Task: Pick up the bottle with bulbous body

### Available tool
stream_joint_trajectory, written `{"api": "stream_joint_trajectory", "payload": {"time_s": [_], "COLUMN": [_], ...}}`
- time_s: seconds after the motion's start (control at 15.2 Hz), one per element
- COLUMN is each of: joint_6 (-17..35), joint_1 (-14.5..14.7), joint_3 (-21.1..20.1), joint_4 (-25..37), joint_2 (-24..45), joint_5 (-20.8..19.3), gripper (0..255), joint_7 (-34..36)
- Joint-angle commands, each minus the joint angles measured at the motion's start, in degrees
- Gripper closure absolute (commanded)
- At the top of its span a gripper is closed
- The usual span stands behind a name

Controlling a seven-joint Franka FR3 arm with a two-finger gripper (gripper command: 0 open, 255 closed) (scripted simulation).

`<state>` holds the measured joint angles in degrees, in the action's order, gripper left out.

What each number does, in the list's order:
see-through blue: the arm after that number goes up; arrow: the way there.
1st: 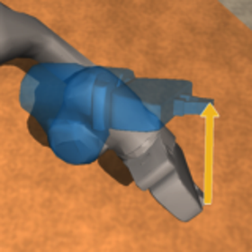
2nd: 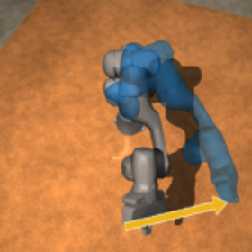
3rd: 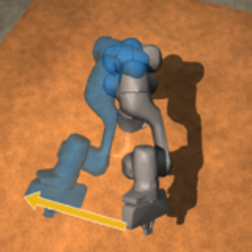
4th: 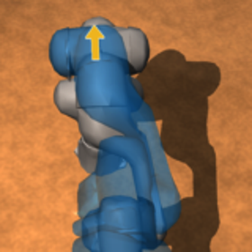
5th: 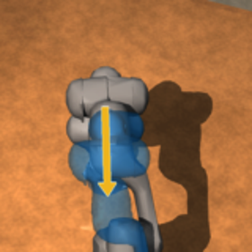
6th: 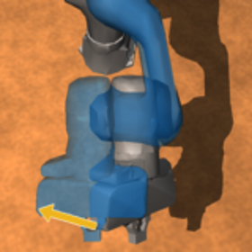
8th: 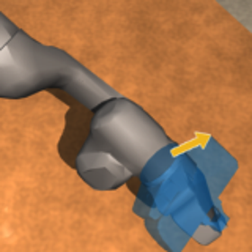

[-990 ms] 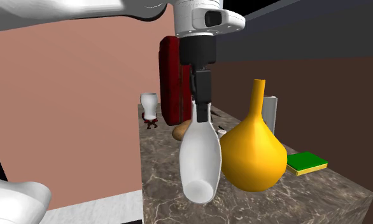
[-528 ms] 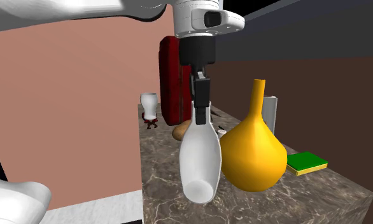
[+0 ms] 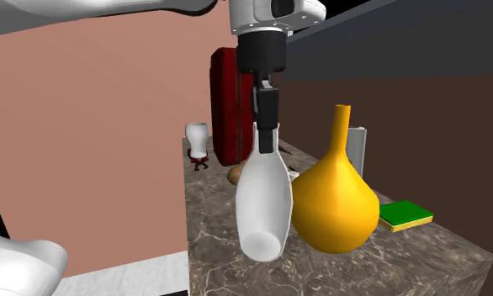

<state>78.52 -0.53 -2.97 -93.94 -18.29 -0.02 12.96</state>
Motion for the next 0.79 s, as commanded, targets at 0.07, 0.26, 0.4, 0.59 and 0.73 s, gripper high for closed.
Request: {"api": "stream_joint_trajectory", "payload": {"time_s": [0.07,0.26,0.4,0.59,0.73], "joint_6": [-2.5,-5.2,-7.0,-9.9,-10.0], "joint_1": [0.0,0.0,0.0,0.0,0.0], "joint_3": [-0.1,-0.2,-0.2,-0.3,-0.3], "joint_4": [4.1,8.3,11.3,16.2,16.4], "joint_2": [1.5,3.2,4.3,6.3,6.4], "joint_5": [-0.1,-0.1,-0.2,-0.3,-0.3], "gripper": [255,255,255,255,255], "joint_7": [0.1,0.2,0.2,0.3,0.3]}}
